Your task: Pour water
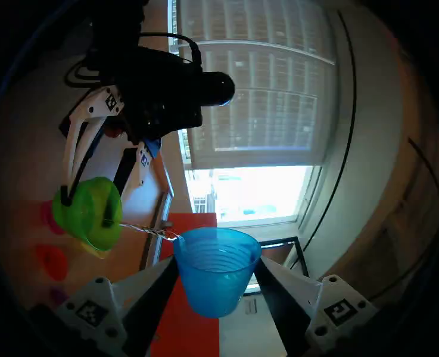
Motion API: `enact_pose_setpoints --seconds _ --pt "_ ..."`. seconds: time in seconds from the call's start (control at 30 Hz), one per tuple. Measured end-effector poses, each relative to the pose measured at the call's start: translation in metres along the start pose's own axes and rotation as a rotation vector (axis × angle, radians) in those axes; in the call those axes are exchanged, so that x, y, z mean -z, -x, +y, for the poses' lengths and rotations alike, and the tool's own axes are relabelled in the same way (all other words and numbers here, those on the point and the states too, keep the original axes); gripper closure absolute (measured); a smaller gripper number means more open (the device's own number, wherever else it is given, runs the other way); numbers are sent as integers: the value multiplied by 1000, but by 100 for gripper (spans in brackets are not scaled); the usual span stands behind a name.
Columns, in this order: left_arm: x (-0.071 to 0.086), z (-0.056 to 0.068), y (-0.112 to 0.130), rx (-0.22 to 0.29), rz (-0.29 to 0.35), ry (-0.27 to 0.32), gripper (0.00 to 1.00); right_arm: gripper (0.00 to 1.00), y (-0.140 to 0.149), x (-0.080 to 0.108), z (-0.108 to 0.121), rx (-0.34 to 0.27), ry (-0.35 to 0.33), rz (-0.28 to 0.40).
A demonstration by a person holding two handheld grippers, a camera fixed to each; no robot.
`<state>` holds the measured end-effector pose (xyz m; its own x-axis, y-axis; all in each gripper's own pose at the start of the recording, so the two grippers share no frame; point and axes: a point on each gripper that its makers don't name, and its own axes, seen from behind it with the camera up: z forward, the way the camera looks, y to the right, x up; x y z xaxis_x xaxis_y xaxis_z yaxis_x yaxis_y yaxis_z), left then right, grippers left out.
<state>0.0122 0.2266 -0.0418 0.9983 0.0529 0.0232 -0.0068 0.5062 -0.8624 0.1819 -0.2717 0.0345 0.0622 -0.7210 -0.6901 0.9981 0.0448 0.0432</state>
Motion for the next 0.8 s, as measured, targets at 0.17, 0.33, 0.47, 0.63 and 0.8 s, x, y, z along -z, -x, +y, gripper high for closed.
enact_pose_setpoints --seconds 0.17,0.33,0.47,0.63,0.8 --pt "0 0 0 -1 1 -2 15 11 -3 1 2 16 2 1" --pt "0 -1 0 -2 1 -3 15 11 -4 1 3 42 4 -1" --pt "0 -1 0 -2 1 -2 15 11 -6 1 2 61 4 -1" --pt "-1 -1 0 -5 -1 -5 15 11 -8 2 1 77 5 -1" --pt "-1 -1 1 -5 0 -5 15 11 -9 2 -1 86 3 1"
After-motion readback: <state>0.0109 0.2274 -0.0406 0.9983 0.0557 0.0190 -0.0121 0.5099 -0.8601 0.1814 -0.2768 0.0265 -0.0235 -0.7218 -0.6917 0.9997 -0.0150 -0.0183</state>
